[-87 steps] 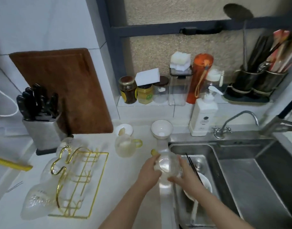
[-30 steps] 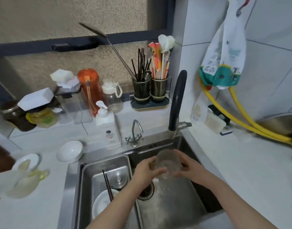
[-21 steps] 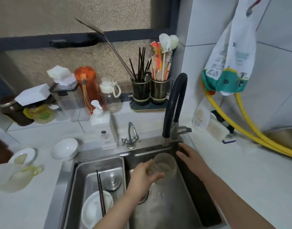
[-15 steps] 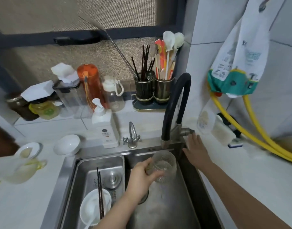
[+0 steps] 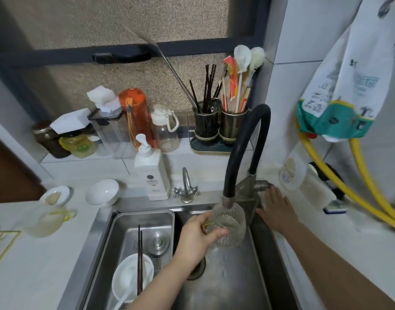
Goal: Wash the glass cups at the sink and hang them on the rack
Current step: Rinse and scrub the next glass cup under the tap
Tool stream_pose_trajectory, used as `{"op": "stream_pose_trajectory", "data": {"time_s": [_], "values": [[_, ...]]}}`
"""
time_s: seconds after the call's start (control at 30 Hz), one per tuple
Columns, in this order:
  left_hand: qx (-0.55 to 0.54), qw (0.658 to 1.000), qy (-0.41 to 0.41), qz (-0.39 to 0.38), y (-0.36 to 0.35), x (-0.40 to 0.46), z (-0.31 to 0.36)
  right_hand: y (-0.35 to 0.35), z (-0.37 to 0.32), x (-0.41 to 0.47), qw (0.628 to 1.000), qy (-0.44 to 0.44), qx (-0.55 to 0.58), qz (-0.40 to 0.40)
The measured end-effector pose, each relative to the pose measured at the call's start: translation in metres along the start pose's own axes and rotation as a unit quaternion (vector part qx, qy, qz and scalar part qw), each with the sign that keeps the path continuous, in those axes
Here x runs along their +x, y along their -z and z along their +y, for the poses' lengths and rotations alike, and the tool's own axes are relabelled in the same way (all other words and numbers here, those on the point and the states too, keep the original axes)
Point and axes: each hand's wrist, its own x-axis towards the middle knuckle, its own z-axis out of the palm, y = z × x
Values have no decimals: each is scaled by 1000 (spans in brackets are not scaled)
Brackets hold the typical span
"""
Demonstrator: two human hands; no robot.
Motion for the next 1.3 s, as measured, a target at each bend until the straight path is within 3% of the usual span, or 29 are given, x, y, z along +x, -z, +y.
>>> {"op": "stream_pose_trajectory", "data": {"time_s": [1.0,1.1,1.17,1.23,1.3], "values": [[24,999,18,-19,-5,5,-12,-4,13,11,1000,-5,22,7],[34,999,23,-20,-5,3,-14,-6,1,-2,995,17,98,25],[43,998,35,-27,-4,1,-17,-11,-18,-19,972,43,223,53],[29,998,49,-28,-3,0,-20,-13,-38,-39,917,42,394,33],[-3,997,76,-18,0,-5,-21,-16,-59,-60,852,31,521,-51]]}}
